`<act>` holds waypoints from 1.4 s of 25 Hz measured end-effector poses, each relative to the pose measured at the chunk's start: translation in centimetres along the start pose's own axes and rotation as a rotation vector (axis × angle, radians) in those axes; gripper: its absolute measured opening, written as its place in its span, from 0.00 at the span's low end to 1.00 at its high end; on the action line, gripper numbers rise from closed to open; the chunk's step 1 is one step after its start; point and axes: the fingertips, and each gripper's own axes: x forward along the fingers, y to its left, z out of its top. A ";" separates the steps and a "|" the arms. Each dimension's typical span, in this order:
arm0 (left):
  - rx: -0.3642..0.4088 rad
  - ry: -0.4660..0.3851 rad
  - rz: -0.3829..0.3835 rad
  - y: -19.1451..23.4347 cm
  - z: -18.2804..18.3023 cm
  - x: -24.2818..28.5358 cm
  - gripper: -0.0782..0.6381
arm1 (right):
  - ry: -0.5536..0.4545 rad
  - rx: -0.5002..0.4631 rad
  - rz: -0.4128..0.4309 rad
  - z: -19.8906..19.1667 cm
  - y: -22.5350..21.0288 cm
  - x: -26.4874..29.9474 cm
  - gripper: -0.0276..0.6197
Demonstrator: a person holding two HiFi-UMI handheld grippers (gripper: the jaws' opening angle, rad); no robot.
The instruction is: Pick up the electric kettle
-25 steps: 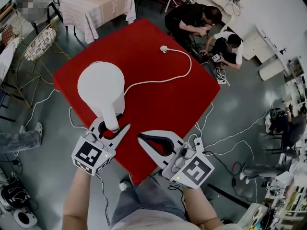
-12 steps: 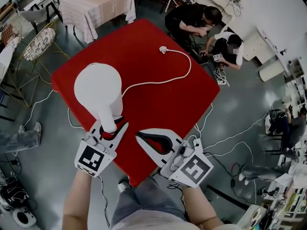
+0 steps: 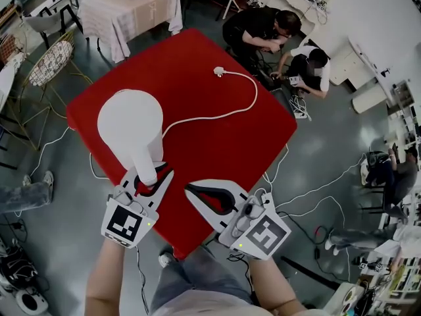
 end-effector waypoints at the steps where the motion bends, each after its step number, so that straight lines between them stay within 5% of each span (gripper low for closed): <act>1: -0.012 -0.011 -0.003 -0.1 0.4 0.1 0.18 | 0.001 -0.002 -0.001 0.0 -0.1 -0.1 0.05; 6: -0.105 -0.060 0.018 0.7 2.5 0.1 0.18 | -0.015 -0.018 0.003 1.0 -1.1 -0.1 0.05; 21: -0.015 -0.084 0.079 1.5 11.4 -5.1 0.18 | -0.102 -0.082 0.071 6.5 -0.6 1.1 0.05; 35: 0.023 -0.138 -0.089 1.5 14.0 -13.8 0.18 | -0.142 -0.085 -0.082 8.6 6.6 4.7 0.05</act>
